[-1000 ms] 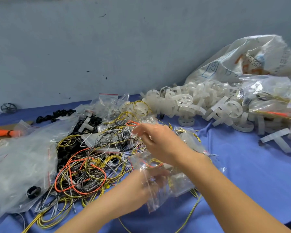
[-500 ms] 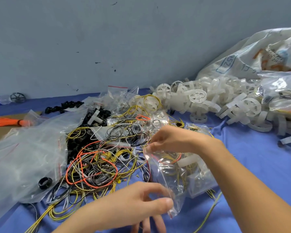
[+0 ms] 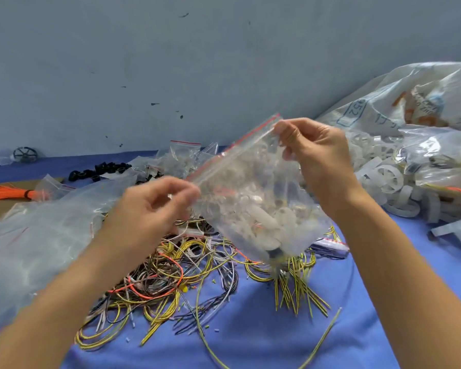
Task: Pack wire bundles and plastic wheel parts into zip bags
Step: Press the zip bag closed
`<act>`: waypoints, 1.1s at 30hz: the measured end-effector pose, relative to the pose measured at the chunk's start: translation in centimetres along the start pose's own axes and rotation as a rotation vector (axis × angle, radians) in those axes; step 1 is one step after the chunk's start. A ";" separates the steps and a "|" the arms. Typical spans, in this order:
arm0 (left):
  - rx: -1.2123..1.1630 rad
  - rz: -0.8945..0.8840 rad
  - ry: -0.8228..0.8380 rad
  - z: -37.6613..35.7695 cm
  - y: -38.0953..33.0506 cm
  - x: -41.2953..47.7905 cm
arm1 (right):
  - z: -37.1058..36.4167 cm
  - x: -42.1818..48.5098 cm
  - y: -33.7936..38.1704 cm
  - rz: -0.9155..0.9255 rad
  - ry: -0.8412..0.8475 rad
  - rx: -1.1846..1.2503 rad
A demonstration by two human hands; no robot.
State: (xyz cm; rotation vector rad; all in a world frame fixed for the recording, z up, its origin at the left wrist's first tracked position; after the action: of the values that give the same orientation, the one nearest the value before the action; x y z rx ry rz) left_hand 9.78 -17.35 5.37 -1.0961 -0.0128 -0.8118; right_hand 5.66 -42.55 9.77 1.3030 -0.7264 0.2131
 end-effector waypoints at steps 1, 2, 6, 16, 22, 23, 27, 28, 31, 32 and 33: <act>0.003 -0.041 -0.049 1.0 -0.7 0.3 | 0.0 -0.1 0.5 0.005 -0.012 0.020; 0.006 -0.085 -0.097 2.0 -1.3 0.5 | -0.2 -0.1 1.0 0.008 -0.018 0.036; -0.051 -0.203 -0.224 4.6 -3.2 0.7 | -0.9 -0.5 2.1 -0.016 -0.025 0.080; -0.302 -0.129 -0.293 5.5 -1.9 1.5 | -2.0 -1.4 -1.0 -0.203 0.008 0.228; -0.239 0.021 -0.302 3.9 2.5 2.3 | -3.0 -1.8 -4.9 -0.239 0.005 0.180; -0.236 0.034 -0.299 3.9 2.9 2.4 | -3.1 -1.7 -5.2 -0.235 0.004 0.173; -0.241 0.062 -0.299 4.1 3.8 2.5 | -3.4 -1.4 -5.8 -0.228 0.015 0.148; -0.238 0.063 -0.302 4.1 3.8 2.5 | -3.5 -1.3 -6.0 -0.236 0.030 0.154; -0.226 0.059 -0.301 4.1 3.6 2.5 | -4.2 -1.2 -6.4 -0.279 0.105 0.176; -0.225 0.057 -0.299 4.1 3.5 2.5 | -4.3 -1.2 -6.5 -0.288 0.121 0.178; -0.226 0.054 -0.298 4.1 3.4 2.5 | -4.3 -1.2 -6.6 -0.293 0.124 0.183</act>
State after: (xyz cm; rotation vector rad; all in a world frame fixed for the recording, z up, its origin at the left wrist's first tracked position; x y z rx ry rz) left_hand 15.09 -14.80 5.67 -1.4183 -0.1444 -0.6055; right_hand 9.81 -40.15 3.46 1.5384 -0.4108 0.1239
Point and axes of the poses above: each hand's wrist, its own x-axis towards the middle knuckle, its own z-axis out of the back of the hand, y = z × x, the point moved 8 cm from there along x, towards the middle knuckle, and after that the axes turned 10 degrees about y, right-handed, at the moved point
